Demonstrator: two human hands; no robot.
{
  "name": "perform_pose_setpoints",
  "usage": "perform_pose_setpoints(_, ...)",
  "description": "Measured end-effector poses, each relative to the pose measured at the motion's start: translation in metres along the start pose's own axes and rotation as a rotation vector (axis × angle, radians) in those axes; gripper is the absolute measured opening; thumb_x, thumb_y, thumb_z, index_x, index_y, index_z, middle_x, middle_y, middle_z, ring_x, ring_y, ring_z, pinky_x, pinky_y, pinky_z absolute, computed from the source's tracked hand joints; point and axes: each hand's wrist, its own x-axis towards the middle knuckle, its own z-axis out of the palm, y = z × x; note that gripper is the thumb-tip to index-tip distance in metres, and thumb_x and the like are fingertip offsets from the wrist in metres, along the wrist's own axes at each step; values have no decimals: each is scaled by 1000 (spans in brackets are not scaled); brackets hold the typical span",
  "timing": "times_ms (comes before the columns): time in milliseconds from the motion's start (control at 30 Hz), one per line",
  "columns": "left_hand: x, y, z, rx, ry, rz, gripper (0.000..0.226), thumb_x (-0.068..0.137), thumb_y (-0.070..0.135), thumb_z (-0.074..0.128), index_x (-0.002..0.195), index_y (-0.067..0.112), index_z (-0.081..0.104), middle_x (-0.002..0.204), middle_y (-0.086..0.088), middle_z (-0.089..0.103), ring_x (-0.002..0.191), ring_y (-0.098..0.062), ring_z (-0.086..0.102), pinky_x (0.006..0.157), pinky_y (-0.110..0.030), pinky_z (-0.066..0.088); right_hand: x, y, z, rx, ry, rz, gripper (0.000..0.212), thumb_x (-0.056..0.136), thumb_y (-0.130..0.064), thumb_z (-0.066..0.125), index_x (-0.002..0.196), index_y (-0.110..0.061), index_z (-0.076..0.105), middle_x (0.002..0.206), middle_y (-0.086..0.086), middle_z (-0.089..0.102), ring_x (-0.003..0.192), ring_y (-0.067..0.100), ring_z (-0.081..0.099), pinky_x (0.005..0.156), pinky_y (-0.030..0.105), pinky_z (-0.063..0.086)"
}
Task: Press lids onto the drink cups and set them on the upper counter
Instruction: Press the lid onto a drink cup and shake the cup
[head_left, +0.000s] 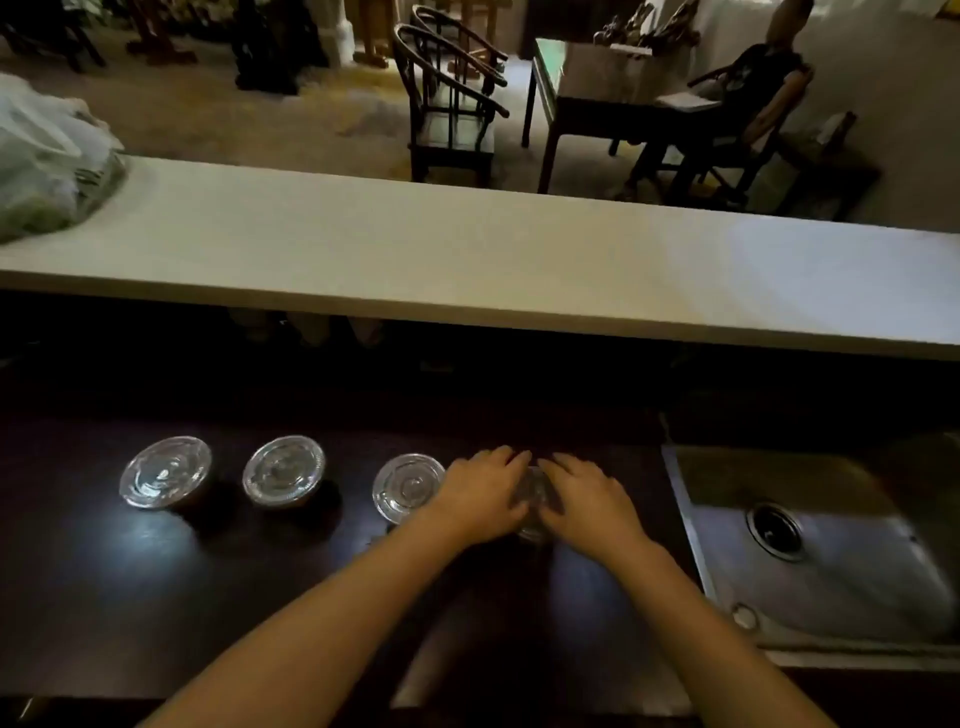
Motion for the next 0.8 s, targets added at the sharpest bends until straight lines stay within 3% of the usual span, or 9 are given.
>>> perform_pose_setpoints(167,-13,10,35,-96,42,-107,62,91,37,39,145,12,20,150,-7,29,126,-25,43,95,-39,44,-11,11,33,178,3,-130,60,93,-35,38,146,-11,22,155,3,15,142,16,15,111,29,21)
perform_pose_setpoints(267,-25,18,62,-148,115,-151,69,87,43,14,147,9,13,156,-9,13,141,-20,22,104,-35,38,-21,13,63,224,166,-177,63,89,-37,23,145,-8,19,151,0,10,142,11,4,114,27,17)
perform_pose_setpoints(333,-28,20,76,-181,178,-154,67,88,40,15,146,7,13,156,-7,8,143,-18,9,112,-36,27,-25,12,75,278,225,-154,59,91,-32,26,144,-7,20,152,2,14,142,9,1,112,23,10)
perform_pose_setpoints(400,-27,20,82,-200,235,-141,62,91,35,23,145,5,16,154,-5,9,142,-17,8,113,-36,19,-23,11,81,312,254,-145,58,91,-30,27,144,-6,23,153,4,15,142,10,1,112,25,11)
perform_pose_setpoints(533,-24,17,82,-144,278,-120,59,88,28,34,141,4,28,151,-10,27,139,-18,20,113,-30,21,-16,13,88,313,270,-157,60,90,-29,27,144,-5,26,153,6,20,142,13,6,111,32,17)
perform_pose_setpoints(667,-25,14,83,-188,230,-97,59,92,30,29,145,7,13,153,-2,9,142,-11,4,115,-25,9,-18,12,86,306,269,-158,58,91,-28,27,143,-4,28,151,10,27,141,17,13,110,37,18)
perform_pose_setpoints(800,-21,2,68,-183,61,26,59,94,35,22,144,19,-4,153,8,-11,140,-2,-17,114,-24,0,-30,6,86,254,327,-52,55,96,-36,23,141,-6,29,147,11,35,138,21,25,111,42,14)
